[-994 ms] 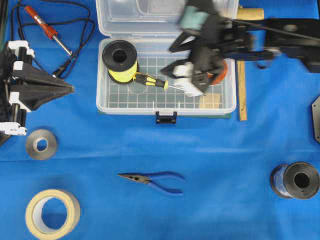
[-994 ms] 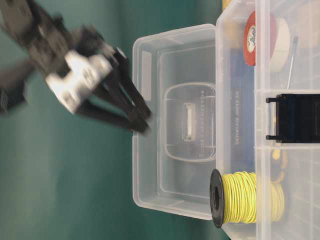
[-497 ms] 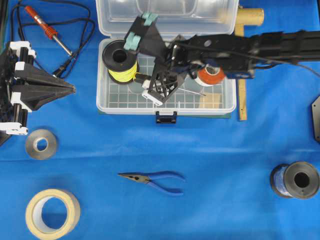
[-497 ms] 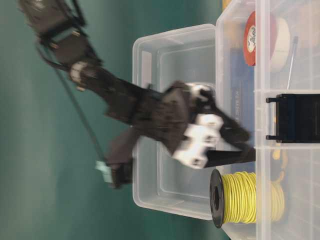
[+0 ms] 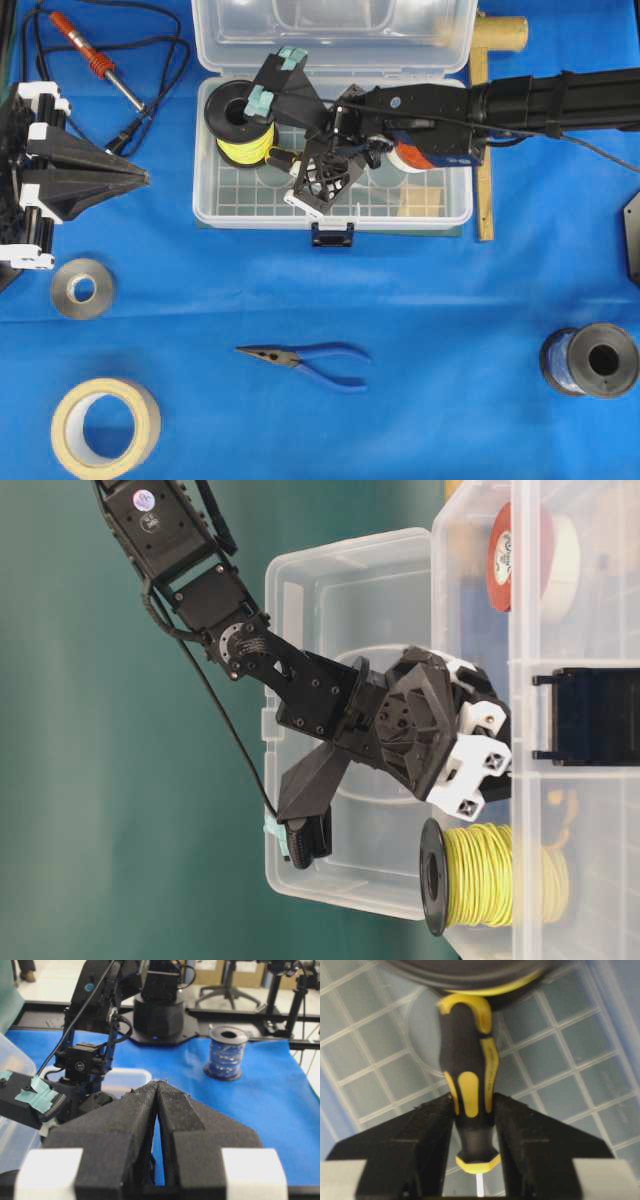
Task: Pick the screwdriver from the toolbox among several items.
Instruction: 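Lower the right gripper and close it on the screwdriver handle, then lift the screwdriver out of the toolbox and carry it toward the pliers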
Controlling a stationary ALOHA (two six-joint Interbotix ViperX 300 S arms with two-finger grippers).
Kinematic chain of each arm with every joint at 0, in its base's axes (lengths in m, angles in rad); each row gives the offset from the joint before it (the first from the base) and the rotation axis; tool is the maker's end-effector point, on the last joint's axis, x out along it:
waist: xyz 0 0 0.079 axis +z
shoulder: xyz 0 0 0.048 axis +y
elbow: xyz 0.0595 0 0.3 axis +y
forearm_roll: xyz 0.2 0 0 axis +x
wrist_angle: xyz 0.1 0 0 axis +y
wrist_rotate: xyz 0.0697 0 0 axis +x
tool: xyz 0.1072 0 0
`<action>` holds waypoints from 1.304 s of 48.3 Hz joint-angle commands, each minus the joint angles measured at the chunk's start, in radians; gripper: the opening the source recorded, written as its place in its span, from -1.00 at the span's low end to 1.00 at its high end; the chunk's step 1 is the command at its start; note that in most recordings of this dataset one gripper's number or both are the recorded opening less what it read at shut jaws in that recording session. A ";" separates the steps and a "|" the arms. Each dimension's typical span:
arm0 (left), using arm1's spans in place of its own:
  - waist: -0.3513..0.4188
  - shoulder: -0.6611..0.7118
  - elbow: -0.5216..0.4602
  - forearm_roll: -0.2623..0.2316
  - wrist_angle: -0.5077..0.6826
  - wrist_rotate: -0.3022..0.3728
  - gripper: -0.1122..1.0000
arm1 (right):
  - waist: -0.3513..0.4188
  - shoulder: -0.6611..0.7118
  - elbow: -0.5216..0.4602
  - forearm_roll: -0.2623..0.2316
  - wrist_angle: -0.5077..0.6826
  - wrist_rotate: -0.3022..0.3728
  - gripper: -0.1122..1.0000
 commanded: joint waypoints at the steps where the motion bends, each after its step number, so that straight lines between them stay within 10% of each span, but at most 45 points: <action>1: 0.003 0.003 -0.011 -0.003 -0.005 0.002 -0.79 | 0.000 -0.015 -0.017 0.000 -0.012 0.003 -0.34; 36: 0.003 -0.009 -0.011 -0.003 0.006 0.002 -0.79 | 0.137 -0.356 -0.021 -0.011 0.284 0.095 -0.34; 63: 0.035 -0.011 -0.006 -0.003 0.009 0.002 -0.79 | 0.390 0.012 -0.219 -0.089 0.147 0.184 -0.34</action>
